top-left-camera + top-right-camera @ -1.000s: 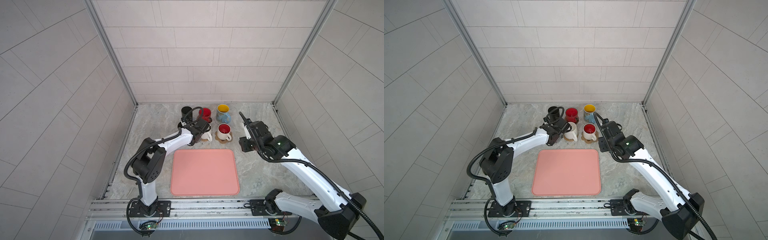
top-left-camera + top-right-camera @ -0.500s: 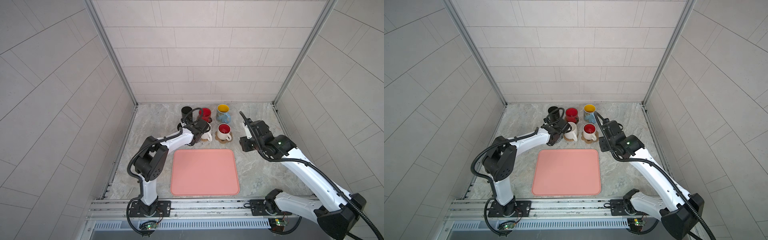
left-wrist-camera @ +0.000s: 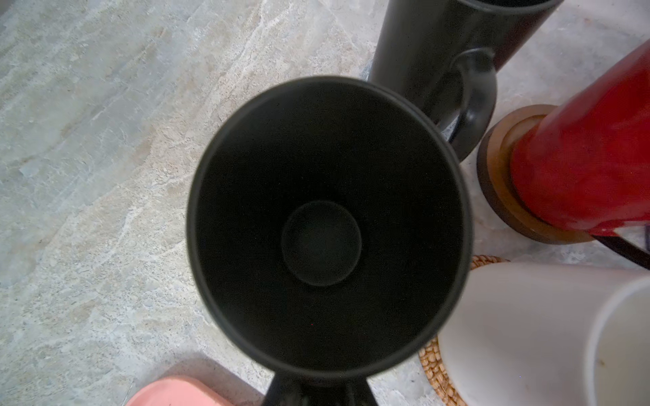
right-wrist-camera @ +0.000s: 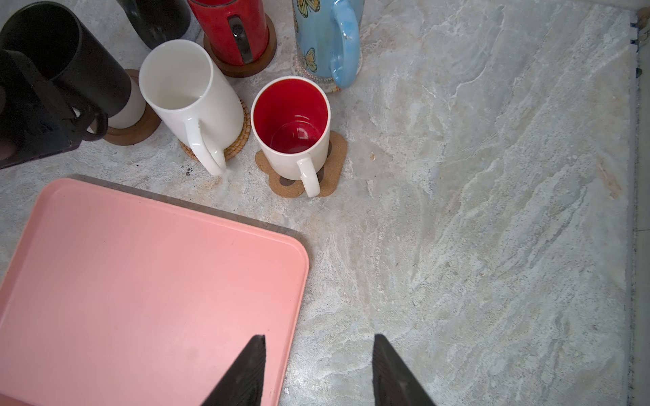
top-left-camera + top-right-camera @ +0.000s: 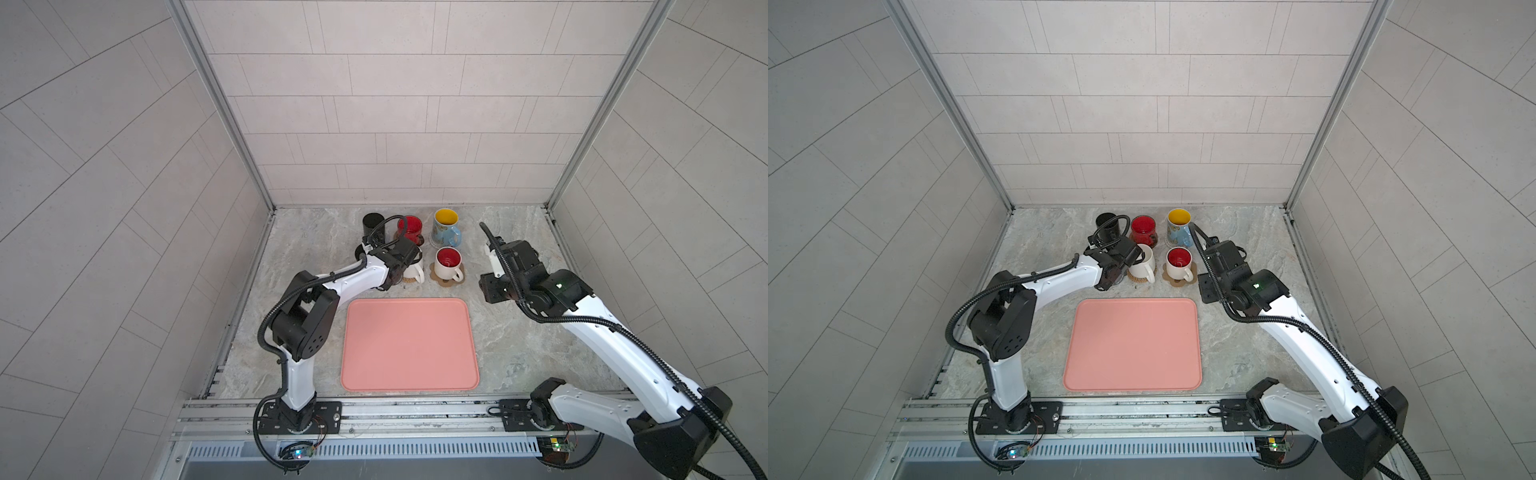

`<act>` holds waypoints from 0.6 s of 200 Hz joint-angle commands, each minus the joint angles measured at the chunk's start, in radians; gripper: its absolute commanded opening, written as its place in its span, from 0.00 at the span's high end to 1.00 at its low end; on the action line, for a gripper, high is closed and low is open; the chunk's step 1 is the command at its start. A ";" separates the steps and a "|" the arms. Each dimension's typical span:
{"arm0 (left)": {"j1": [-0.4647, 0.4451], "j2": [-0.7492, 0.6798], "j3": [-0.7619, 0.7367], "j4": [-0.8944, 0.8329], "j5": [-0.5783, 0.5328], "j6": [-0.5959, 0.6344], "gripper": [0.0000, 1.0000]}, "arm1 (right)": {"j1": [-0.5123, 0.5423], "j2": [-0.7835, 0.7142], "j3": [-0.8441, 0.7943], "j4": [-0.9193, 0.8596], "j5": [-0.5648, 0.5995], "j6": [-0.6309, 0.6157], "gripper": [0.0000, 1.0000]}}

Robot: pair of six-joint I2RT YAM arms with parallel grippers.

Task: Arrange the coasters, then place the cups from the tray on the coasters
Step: 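Lower the black mug onto the brown round coaster with the left gripper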

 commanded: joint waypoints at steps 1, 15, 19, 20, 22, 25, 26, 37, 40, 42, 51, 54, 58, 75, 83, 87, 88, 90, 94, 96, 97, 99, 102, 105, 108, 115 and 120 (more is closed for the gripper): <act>0.005 0.022 0.027 -0.008 -0.020 -0.022 0.79 | -0.004 -0.004 -0.009 -0.014 0.004 -0.003 0.49; 0.006 0.022 0.027 -0.011 -0.016 -0.022 0.78 | -0.005 -0.004 -0.007 -0.017 0.004 -0.003 0.49; 0.005 0.020 0.028 -0.011 -0.016 -0.022 0.78 | -0.005 -0.004 -0.006 -0.016 0.003 -0.003 0.49; 0.006 0.020 0.028 -0.012 -0.015 -0.022 0.77 | -0.004 -0.004 -0.007 -0.017 0.004 -0.003 0.49; 0.005 0.020 0.028 -0.012 -0.014 -0.022 0.77 | -0.006 -0.004 -0.006 -0.017 0.004 -0.003 0.49; 0.006 0.020 0.027 -0.013 -0.014 -0.023 0.76 | -0.006 -0.004 -0.005 -0.017 0.004 -0.002 0.49; 0.005 0.020 0.028 -0.013 -0.014 -0.024 0.76 | -0.007 -0.004 -0.005 -0.018 0.004 -0.002 0.49; 0.006 0.018 0.028 -0.016 -0.014 -0.023 0.73 | -0.006 -0.004 -0.004 -0.017 0.004 -0.001 0.49; 0.005 0.017 0.028 -0.017 -0.012 -0.024 0.73 | -0.006 -0.004 -0.003 -0.017 0.003 -0.002 0.49; 0.006 0.017 0.028 -0.017 -0.011 -0.025 0.72 | -0.006 -0.004 -0.004 -0.018 0.004 -0.001 0.49; 0.006 0.016 0.027 -0.018 -0.007 -0.025 0.69 | -0.006 -0.004 -0.003 -0.018 0.004 -0.001 0.49; 0.006 0.014 0.027 -0.018 -0.005 -0.025 0.67 | -0.007 -0.004 -0.003 -0.018 0.004 -0.001 0.49; 0.005 0.014 0.027 -0.018 -0.002 -0.026 0.66 | -0.006 -0.004 -0.002 -0.017 0.005 0.001 0.49; 0.005 0.010 0.028 -0.018 0.011 -0.032 0.62 | -0.006 -0.004 0.001 -0.018 0.004 0.002 0.49; 0.005 0.007 0.028 -0.018 0.018 -0.032 0.61 | -0.006 -0.004 0.003 -0.020 0.004 0.003 0.49; 0.006 0.005 0.027 -0.017 0.021 -0.033 0.61 | -0.007 -0.004 0.005 -0.022 0.004 0.002 0.49; 0.006 0.004 0.027 -0.016 0.022 -0.033 0.61 | -0.006 -0.004 0.005 -0.022 0.003 0.002 0.49; 0.005 0.004 0.028 -0.016 0.024 -0.034 0.60 | -0.006 -0.004 0.005 -0.022 0.004 0.002 0.49; 0.005 0.002 0.027 -0.016 0.028 -0.034 0.60 | -0.006 -0.004 0.006 -0.024 0.004 0.003 0.49; 0.005 0.001 0.028 -0.016 0.028 -0.035 0.59 | -0.006 -0.004 0.007 -0.024 0.004 0.003 0.49; 0.005 0.000 0.028 -0.015 0.029 -0.035 0.59 | -0.007 -0.004 0.007 -0.024 0.003 0.004 0.49; 0.006 -0.001 0.027 -0.014 0.031 -0.035 0.59 | -0.006 -0.004 0.007 -0.025 0.004 0.003 0.49; 0.005 -0.003 0.026 -0.013 0.034 -0.037 0.59 | -0.006 -0.004 0.008 -0.025 0.004 0.003 0.49; 0.006 -0.004 0.025 -0.011 0.036 -0.038 0.59 | -0.007 -0.005 0.009 -0.026 0.004 0.002 0.49; 0.006 -0.006 0.023 -0.008 0.041 -0.040 0.58 | -0.006 -0.005 0.010 -0.028 0.004 0.003 0.49; 0.006 -0.013 0.018 -0.001 0.053 -0.041 0.57 | -0.007 -0.005 0.011 -0.029 0.006 0.003 0.49; 0.005 -0.017 0.014 0.006 0.062 -0.041 0.57 | -0.006 -0.005 0.011 -0.031 0.007 0.004 0.49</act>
